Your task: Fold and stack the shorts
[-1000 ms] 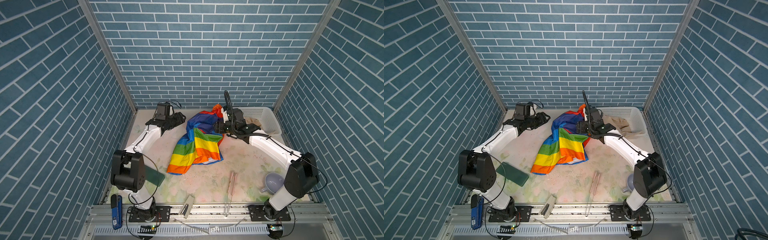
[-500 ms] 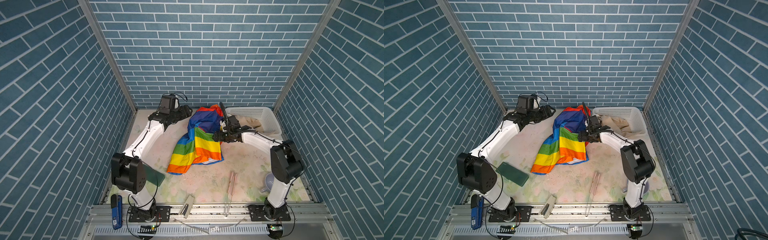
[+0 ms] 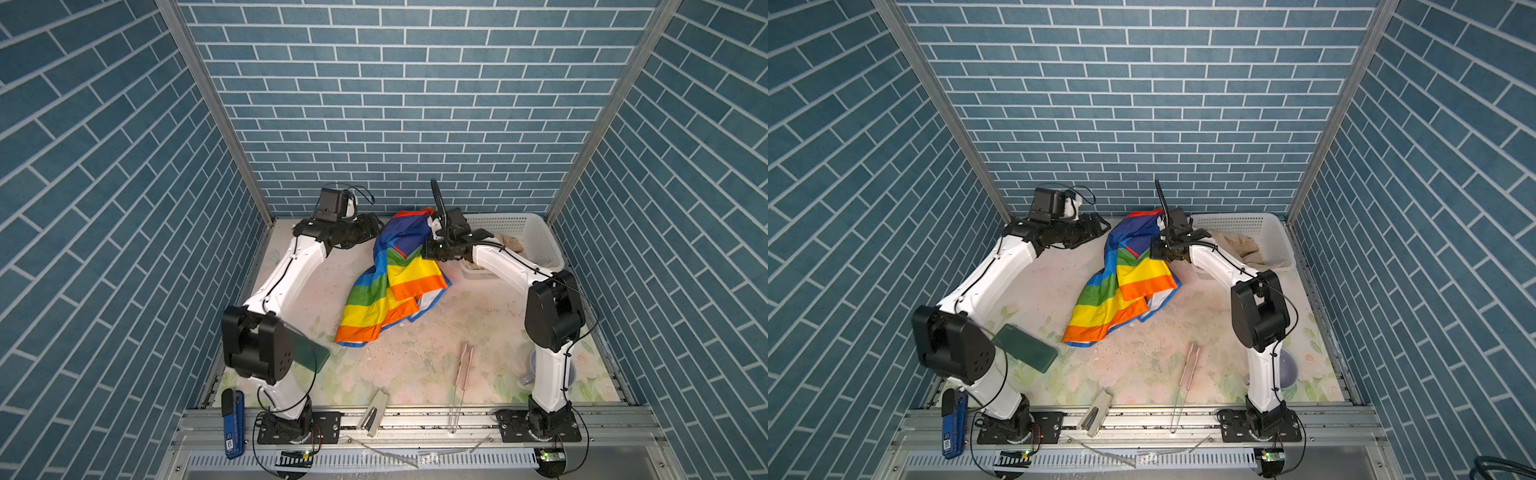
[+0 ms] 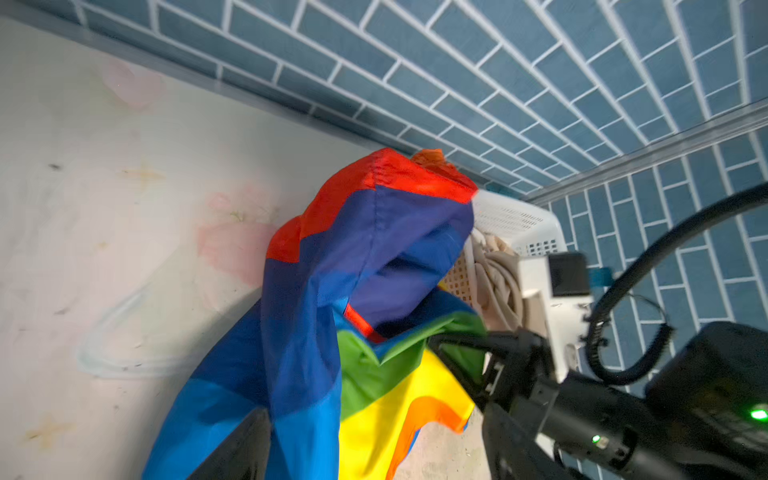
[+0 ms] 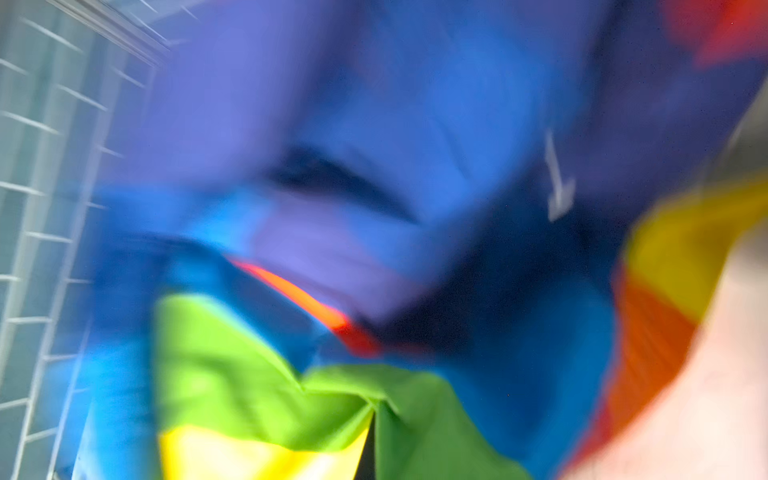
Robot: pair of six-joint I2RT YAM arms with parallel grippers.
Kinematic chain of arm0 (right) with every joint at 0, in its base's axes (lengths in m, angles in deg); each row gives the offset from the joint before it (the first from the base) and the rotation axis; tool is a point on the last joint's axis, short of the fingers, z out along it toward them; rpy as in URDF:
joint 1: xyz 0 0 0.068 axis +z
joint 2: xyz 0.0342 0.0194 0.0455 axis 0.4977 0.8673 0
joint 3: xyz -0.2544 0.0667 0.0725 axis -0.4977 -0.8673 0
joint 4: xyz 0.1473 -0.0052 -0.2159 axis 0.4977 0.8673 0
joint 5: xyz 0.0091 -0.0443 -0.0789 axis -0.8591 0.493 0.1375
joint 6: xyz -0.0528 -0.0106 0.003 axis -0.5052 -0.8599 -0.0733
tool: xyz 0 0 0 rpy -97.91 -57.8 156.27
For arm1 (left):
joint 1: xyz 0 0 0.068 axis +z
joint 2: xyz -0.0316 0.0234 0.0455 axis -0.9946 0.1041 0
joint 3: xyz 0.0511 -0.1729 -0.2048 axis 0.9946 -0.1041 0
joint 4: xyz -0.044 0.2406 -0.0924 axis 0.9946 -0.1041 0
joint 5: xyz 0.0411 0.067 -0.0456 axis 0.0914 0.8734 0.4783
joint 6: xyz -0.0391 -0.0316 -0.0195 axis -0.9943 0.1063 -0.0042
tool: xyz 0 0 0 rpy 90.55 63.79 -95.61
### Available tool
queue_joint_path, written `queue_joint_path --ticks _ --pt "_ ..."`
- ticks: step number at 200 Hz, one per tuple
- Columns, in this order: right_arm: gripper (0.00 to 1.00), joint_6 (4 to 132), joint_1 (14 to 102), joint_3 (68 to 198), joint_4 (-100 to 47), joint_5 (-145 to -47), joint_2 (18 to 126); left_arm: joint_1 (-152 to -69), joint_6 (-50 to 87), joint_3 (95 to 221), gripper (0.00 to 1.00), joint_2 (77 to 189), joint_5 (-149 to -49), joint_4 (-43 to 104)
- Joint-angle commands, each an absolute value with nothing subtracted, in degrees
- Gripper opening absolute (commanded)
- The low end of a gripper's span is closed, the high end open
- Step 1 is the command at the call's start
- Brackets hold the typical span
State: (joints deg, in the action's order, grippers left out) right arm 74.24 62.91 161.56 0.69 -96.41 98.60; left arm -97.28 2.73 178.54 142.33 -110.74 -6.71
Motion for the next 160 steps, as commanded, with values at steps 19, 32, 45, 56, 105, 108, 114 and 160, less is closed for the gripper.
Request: queue_joint_path --ticks 19,32,45,56,105,108,114,160 --pt "0.0 59.55 66.22 184.94 6.36 -84.77 100.37 -89.91 2.48 171.42 0.85 125.5 -107.01 -10.74" --pt "0.0 58.34 66.67 191.56 6.5 -85.81 101.89 -88.85 1.32 169.26 0.84 123.2 -107.7 -10.48" --pt "0.0 57.81 67.31 196.19 6.14 -89.67 102.6 -88.1 0.39 167.15 0.84 121.55 -109.15 -9.36" --pt "0.0 57.13 68.1 197.32 5.23 -95.33 102.27 -87.73 0.23 165.72 0.84 120.45 -109.56 -8.91" --pt "0.0 47.77 76.36 182.4 6.51 -107.65 97.59 -86.31 -2.32 157.15 0.84 116.06 -109.03 -5.3" --pt "0.0 47.75 76.82 180.94 6.72 -107.24 97.46 -86.13 -2.42 156.74 0.85 115.94 -108.91 -5.28" --pt "0.0 47.9 77.42 178.12 7.0 -106.6 97.2 -85.82 -2.59 156.2 0.85 115.74 -108.84 -5.28" --pt "0.0 56.37 81.56 154.63 0.86 -109.18 94.65 -84.2 -3.54 153.43 0.88 116.52 -108.44 -2.54"
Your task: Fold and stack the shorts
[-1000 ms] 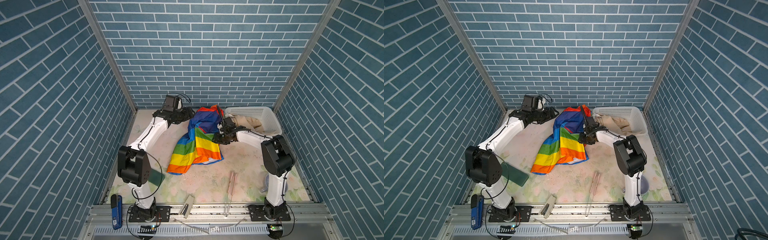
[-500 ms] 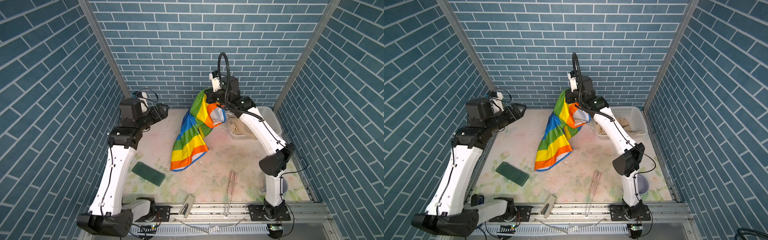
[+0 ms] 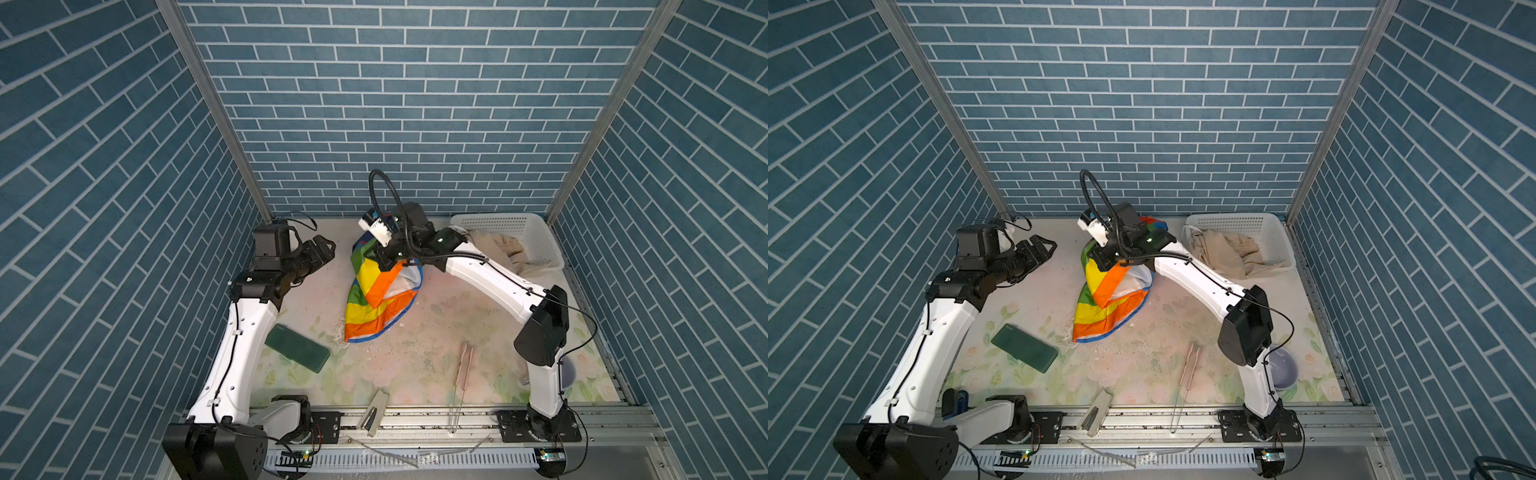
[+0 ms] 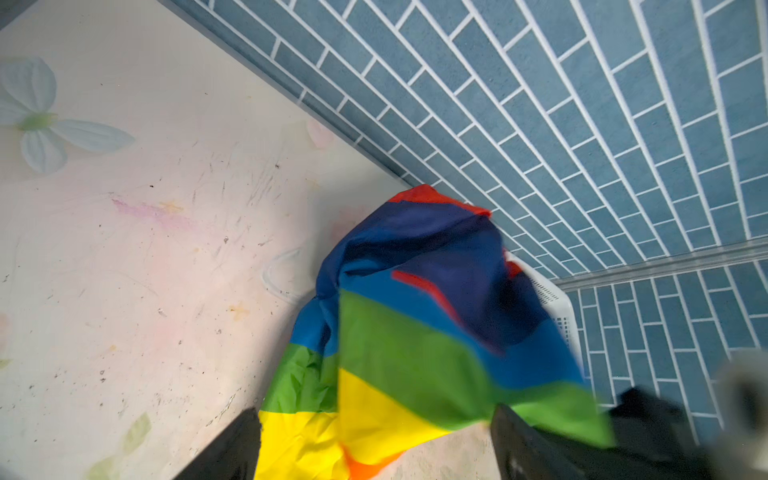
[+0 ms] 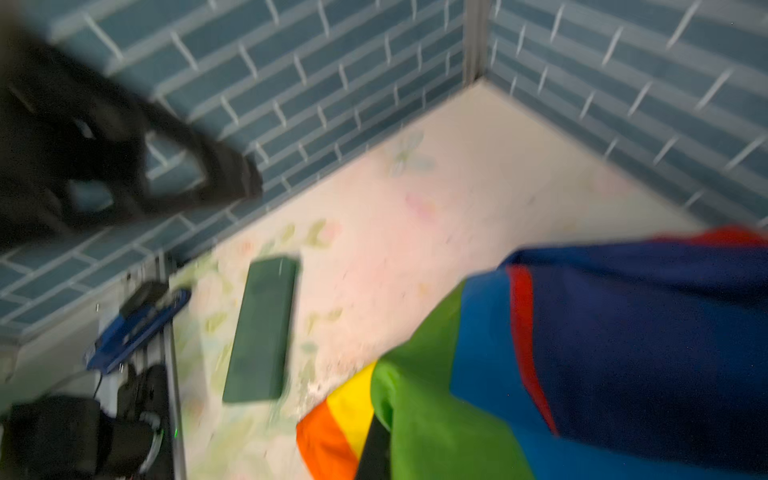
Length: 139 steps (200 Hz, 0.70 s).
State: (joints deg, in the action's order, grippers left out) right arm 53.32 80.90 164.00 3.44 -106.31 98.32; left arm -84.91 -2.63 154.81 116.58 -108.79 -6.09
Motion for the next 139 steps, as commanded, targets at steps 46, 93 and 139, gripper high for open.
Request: queue_joint_path --ticks 46,93,139 --pt "0.23 63.72 83.62 132.64 -9.55 -107.16 90.58 -85.87 -5.99 153.26 0.88 125.45 -111.04 4.35" --pt "0.64 69.45 82.6 114.29 -18.88 -97.3 76.07 -97.72 1.36 168.13 0.89 140.58 -104.17 -1.79" --pt "0.66 77.73 75.05 102.06 -24.4 -92.33 61.95 -109.8 9.91 186.02 0.86 153.98 -89.05 -14.28"
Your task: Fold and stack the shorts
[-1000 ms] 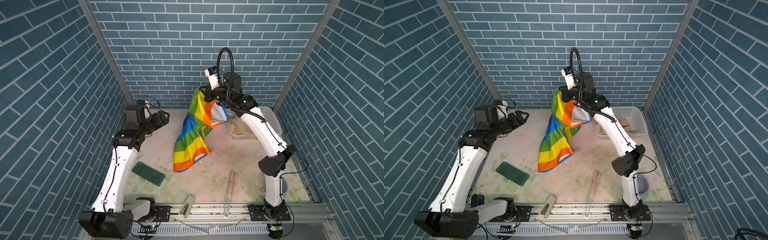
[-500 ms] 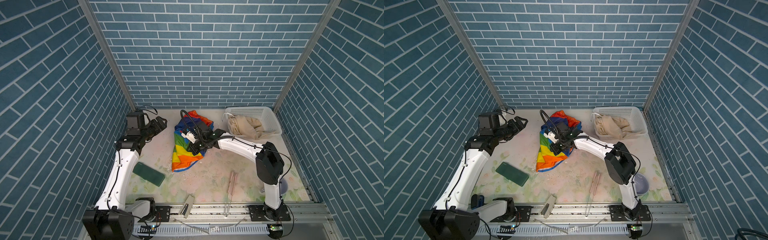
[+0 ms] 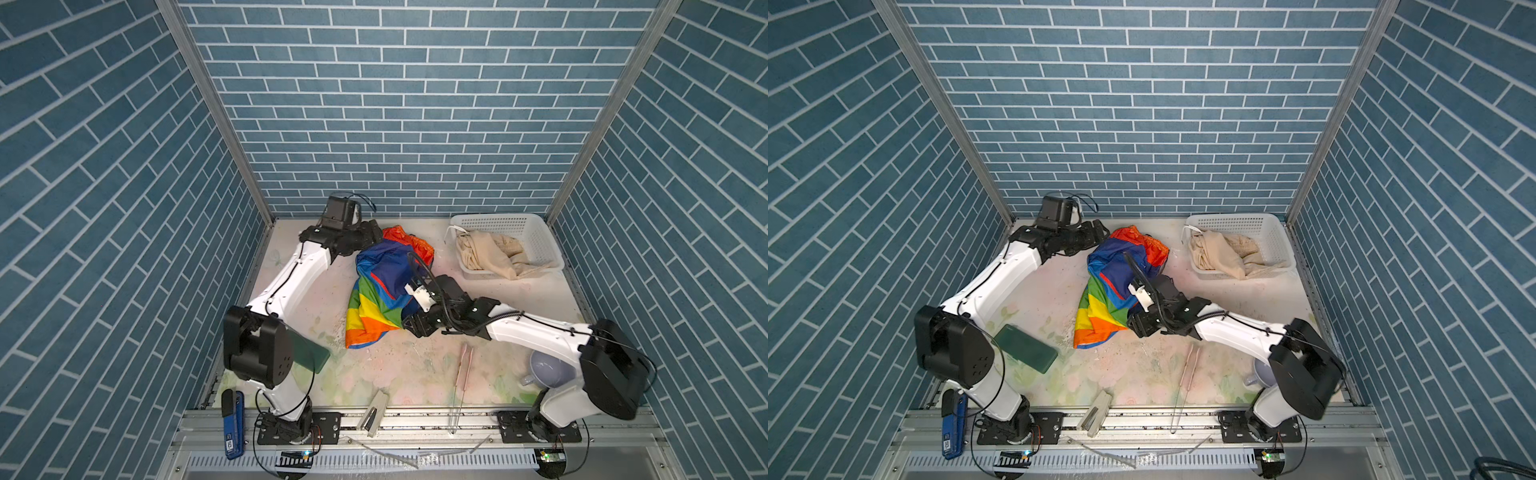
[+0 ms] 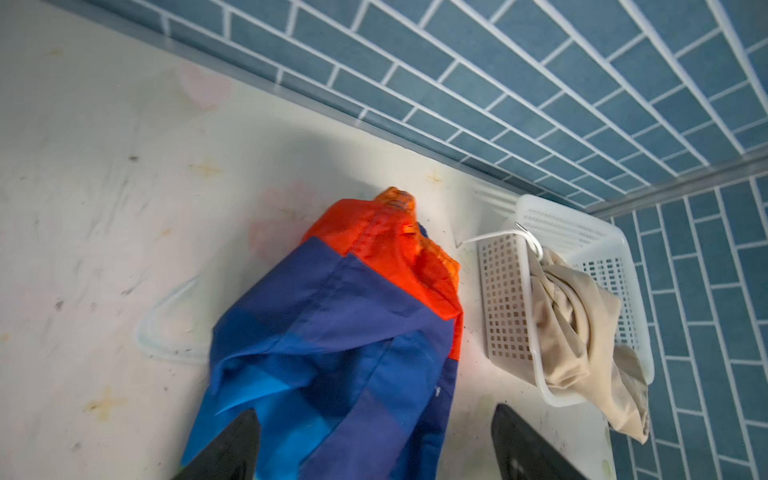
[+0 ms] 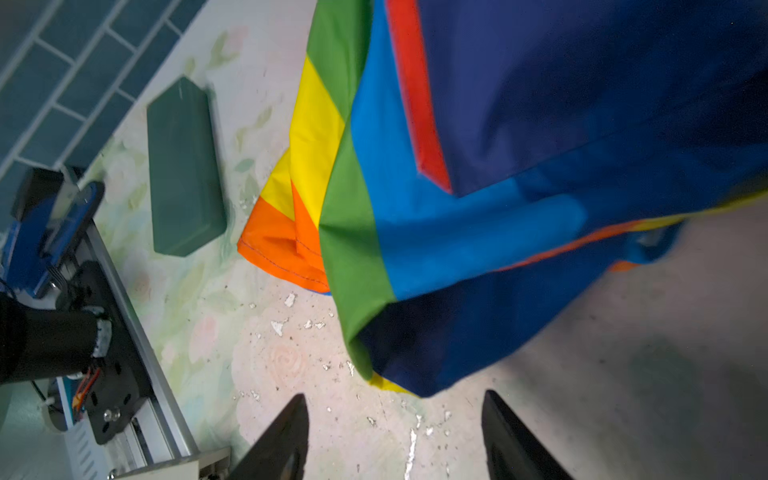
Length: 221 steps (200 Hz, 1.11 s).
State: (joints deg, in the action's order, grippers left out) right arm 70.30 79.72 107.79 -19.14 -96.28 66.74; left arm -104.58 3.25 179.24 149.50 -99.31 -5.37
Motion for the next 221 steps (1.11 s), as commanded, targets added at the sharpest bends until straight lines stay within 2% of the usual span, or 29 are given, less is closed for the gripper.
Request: queue_joint_path --ticks 1,31,48,58,75,89,102,191,221 --pt "0.66 77.94 74.73 101.84 -24.48 -92.34 61.77 -110.05 10.08 186.43 0.86 154.28 -88.91 -14.53" --pt "0.63 81.67 67.02 99.33 -24.32 -93.84 57.89 -117.5 14.74 195.43 0.8 161.31 -80.12 -20.1" --pt "0.59 81.31 65.23 98.4 -23.95 -92.41 55.44 -120.88 16.92 200.05 0.71 165.34 -77.17 -22.69" --pt "0.58 81.48 64.11 97.26 -24.03 -91.21 53.4 -122.47 17.95 202.63 0.69 167.75 -75.14 -24.18" --pt "0.56 82.47 61.28 96.11 -22.28 -89.68 50.62 -124.54 19.07 205.95 0.7 171.61 -72.75 -26.12" --pt "0.45 83.56 59.25 95.9 -19.05 -87.11 49.05 -125.47 19.22 207.83 0.74 174.39 -72.27 -26.93" --pt "0.42 84.04 57.68 95.52 -16.93 -85.76 47.96 -125.98 19.05 209.1 0.78 176.71 -71.71 -27.24" --pt "0.41 86.68 50.93 90.82 -17.61 -90.42 47.07 -128.18 18.7 220.78 0.82 191.41 -72.84 -29.84" --pt "0.41 86.42 50.07 90.77 -17.97 -92.08 48.35 -128.68 18.19 219.89 0.76 193.3 -72.94 -27.81"
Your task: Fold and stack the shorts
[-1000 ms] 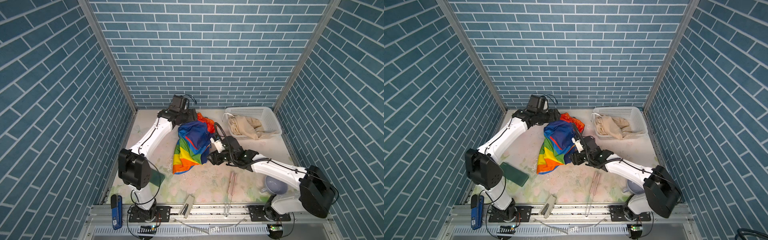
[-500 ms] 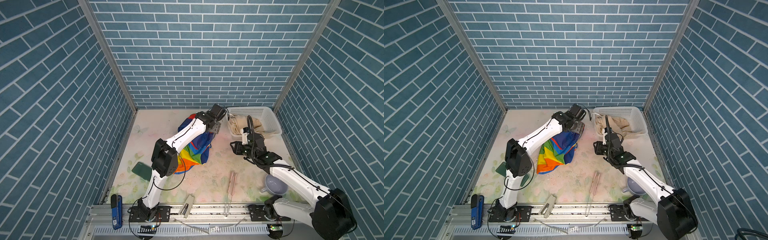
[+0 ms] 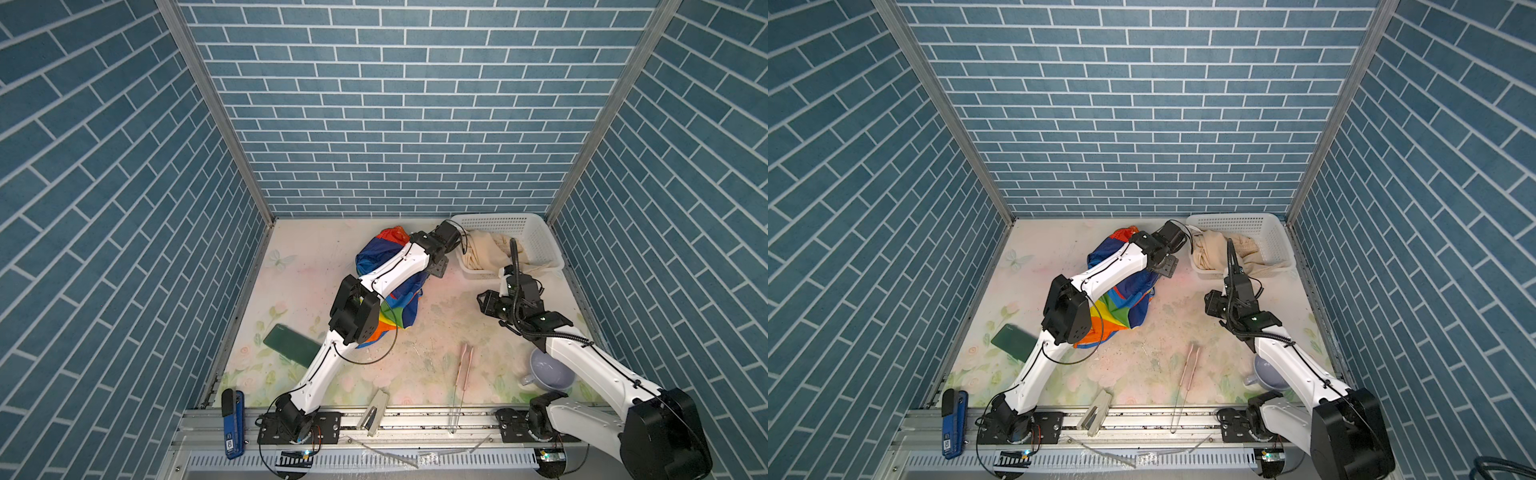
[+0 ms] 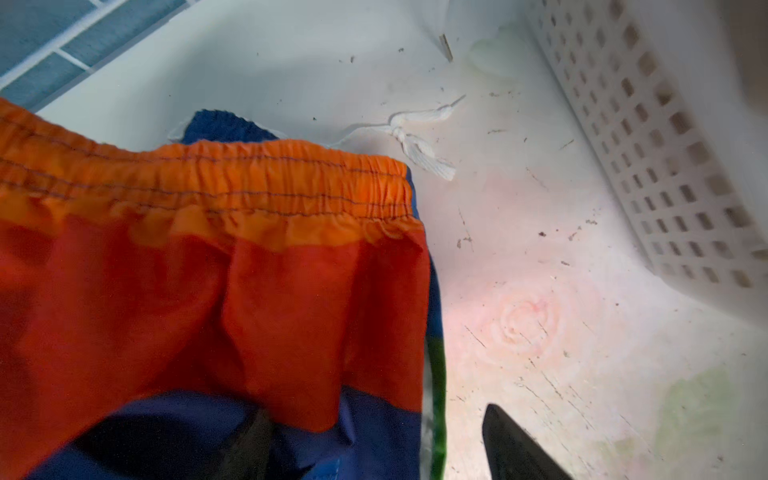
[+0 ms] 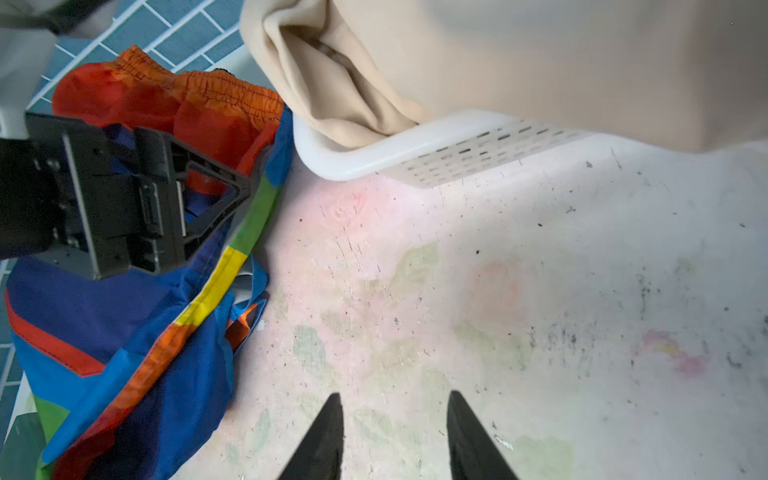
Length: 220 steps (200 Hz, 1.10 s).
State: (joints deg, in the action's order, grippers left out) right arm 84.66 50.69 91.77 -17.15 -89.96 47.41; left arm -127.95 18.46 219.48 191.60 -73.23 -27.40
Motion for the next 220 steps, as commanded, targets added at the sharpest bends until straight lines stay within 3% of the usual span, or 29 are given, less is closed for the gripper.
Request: queue_joint_path --ticks 1,32,38,51,69,81,108,143,178,220 --pt "0.41 86.42 49.98 90.79 -17.97 -92.08 48.42 -128.68 18.18 219.85 0.76 193.36 -72.94 -27.8" --pt "0.41 86.42 49.38 90.78 -18.44 -92.68 49.6 -128.68 17.97 219.16 0.65 194.55 -72.41 -26.79" --pt "0.41 86.46 49.29 90.81 -18.58 -92.77 49.85 -128.68 17.9 218.96 0.56 194.68 -72.41 -26.46" --pt "0.41 86.44 49.19 91.01 -18.59 -92.88 50.31 -128.68 18.15 219.19 0.25 195.0 -72.37 -26.07" --pt "0.33 86.22 49.1 91.75 -17.67 -92.52 50.99 -128.61 18.38 221.29 0.0 195.36 -72.53 -27.18" --pt "0.29 85.19 49.18 92.8 -16.8 -92.7 51.6 -128.53 18.67 223.42 0.0 195.04 -72.73 -28.35" --pt "0.29 81.8 50.7 94.02 -17.13 -93.88 51.41 -126.96 17.41 227.51 0.0 191.84 -75.29 -30.38" --pt "0.42 70.93 62.43 98.5 -15.98 -85.51 50.9 -122.03 12.06 223.52 0.0 182.75 -83.66 -27.47" --pt "0.57 61.21 72.94 101.48 -22.93 -84.94 54.5 -119.44 11.35 212.49 0.0 172.08 -85.17 -20.95" --pt "0.57 57.08 82.37 108.34 -26.6 -82.02 65.92 -117.32 11.79 205.17 0.0 165.99 -85.06 -19.92"
